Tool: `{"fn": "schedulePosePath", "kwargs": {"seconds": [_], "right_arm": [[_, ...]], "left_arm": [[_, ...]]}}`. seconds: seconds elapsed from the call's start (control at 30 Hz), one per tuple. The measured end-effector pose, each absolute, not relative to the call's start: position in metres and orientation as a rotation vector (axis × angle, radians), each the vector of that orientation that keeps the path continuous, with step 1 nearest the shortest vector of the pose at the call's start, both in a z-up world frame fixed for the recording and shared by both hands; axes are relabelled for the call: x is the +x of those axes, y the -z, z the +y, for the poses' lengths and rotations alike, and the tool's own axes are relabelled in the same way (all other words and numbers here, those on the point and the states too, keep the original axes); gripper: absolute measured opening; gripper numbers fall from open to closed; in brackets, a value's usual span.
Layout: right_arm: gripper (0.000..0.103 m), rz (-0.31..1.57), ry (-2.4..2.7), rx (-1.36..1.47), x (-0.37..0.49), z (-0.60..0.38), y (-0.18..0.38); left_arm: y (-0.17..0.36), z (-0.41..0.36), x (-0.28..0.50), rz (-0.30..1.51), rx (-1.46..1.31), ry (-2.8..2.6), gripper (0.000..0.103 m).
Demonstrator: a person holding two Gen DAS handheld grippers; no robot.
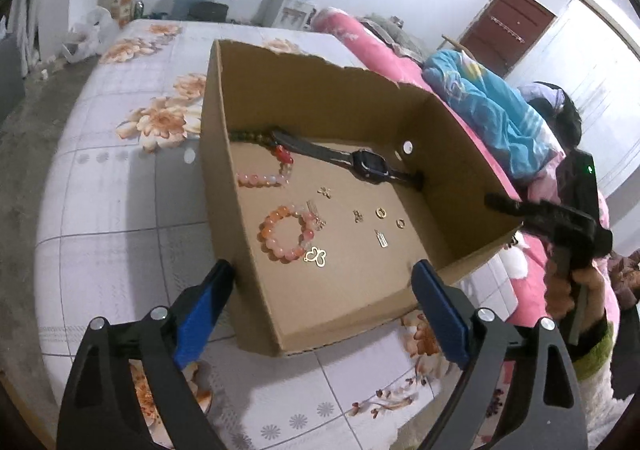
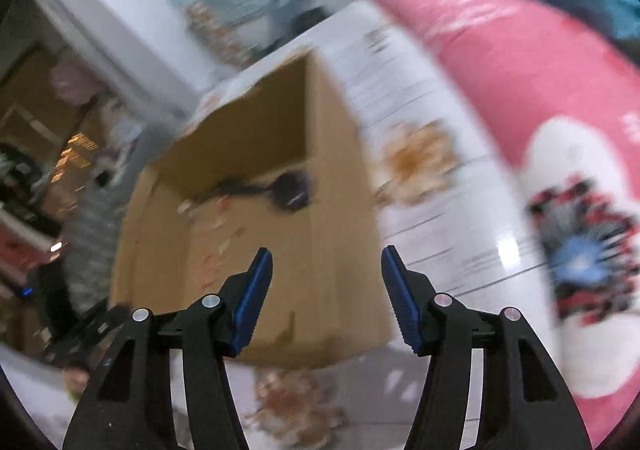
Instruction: Organize jewelry
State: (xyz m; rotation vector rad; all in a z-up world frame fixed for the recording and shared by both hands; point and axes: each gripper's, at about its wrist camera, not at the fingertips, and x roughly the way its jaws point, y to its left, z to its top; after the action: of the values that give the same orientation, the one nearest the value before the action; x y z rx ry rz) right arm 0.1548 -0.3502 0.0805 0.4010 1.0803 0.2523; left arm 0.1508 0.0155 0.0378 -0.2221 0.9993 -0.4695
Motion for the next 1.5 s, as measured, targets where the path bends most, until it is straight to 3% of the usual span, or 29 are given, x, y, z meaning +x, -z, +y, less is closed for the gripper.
{"fn": "schedulePosePath", "kwargs": {"seconds": [0.63, 0.67, 0.73, 0.83, 0.9, 1.33, 1.5], "right_arm": [[0.055, 1.03, -0.205, 0.404, 0.086, -0.344, -0.088], [0.057, 1.021, -0.201, 0.405, 0.085, -0.344, -0.088], [0.072, 0.996, -0.164, 0.391, 0.077, -0.344, -0.091], [0.077, 0.933, -0.079, 0.362, 0.059, -0.346, -0.097], [0.082, 0.899, -0.035, 0.363, 0.046, -0.348, -0.101], [0.095, 0.865, 0.038, 0.196, -0.027, -0.319, -0.115], [0.095, 0.894, -0.011, 0.13, -0.029, -0.294, -0.11]], "left_arm": [[-0.044, 0.008, 0.072, 0.977, -0.21, 0.47, 0.088], [-0.046, 0.009, 0.07, 0.965, -0.206, 0.468, 0.089], [-0.052, 0.01, 0.06, 0.922, -0.18, 0.438, 0.089], [-0.063, 0.014, 0.042, 0.847, -0.159, 0.382, 0.091], [-0.068, 0.018, 0.031, 0.81, -0.153, 0.352, 0.097], [-0.079, 0.0, -0.015, 0.7, -0.091, 0.201, 0.097], [-0.072, -0.023, -0.022, 0.722, -0.015, 0.146, 0.097]]}}
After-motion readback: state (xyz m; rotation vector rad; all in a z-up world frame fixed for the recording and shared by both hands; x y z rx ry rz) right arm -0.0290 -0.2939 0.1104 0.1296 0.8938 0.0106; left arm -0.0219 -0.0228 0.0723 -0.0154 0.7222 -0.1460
